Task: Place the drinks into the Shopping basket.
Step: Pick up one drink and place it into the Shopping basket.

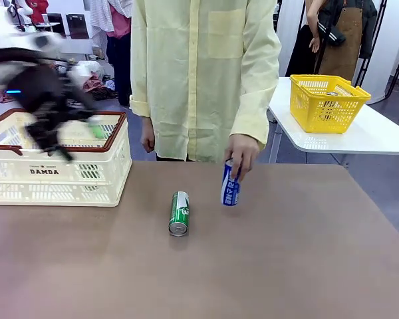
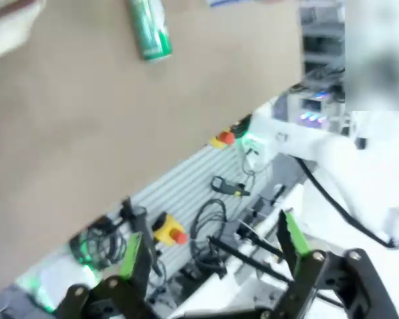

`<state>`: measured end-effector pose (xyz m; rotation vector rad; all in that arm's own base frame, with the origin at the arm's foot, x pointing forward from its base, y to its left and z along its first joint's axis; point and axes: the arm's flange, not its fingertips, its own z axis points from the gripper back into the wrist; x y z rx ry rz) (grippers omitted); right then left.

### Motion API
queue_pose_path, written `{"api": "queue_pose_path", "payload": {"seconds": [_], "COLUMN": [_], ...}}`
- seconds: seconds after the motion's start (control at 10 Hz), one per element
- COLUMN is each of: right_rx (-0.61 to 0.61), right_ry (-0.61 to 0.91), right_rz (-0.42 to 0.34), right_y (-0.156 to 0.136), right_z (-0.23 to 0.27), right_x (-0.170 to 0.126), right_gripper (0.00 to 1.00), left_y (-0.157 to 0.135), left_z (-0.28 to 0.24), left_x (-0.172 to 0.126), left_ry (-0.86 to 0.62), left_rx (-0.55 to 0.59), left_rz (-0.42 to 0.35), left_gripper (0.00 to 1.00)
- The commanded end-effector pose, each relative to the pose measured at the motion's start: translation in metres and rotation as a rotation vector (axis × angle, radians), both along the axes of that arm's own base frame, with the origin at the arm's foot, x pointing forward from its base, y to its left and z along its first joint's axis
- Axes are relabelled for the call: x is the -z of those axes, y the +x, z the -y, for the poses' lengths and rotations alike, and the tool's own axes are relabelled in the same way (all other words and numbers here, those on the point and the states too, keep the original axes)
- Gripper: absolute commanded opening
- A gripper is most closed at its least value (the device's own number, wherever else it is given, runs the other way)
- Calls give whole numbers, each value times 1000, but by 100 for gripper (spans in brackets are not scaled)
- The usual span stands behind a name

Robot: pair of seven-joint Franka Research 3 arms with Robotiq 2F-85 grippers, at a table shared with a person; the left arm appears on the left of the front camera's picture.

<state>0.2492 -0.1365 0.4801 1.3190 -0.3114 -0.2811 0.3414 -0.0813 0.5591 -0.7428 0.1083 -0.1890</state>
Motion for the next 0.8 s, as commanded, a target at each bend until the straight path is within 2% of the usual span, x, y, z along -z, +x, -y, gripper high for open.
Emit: {"api": "queue_pose_path", "payload": {"seconds": [0.0, 0.2, 0.3, 0.7], "right_rx": [10, 10, 10, 10], "right_ry": [19, 19, 19, 19], "right_rz": [0, 0, 0, 0], "right_y": [1, 1, 1, 1], "right_z": [-1, -1, -1, -1], "right_x": [-5, -5, -5, -5], "right_gripper": [100, 100, 100, 100], "left_y": [-48, -76, -85, -92], "left_z": [-86, -148, -163, -171], "left_x": [13, 43, 56, 76], "left_ry": [-138, -344, -401, -444], "left_rx": [-55, -6, -3, -6], "left_rz": [10, 46, 51, 60], "left_gripper": [100, 100, 100, 100]}}
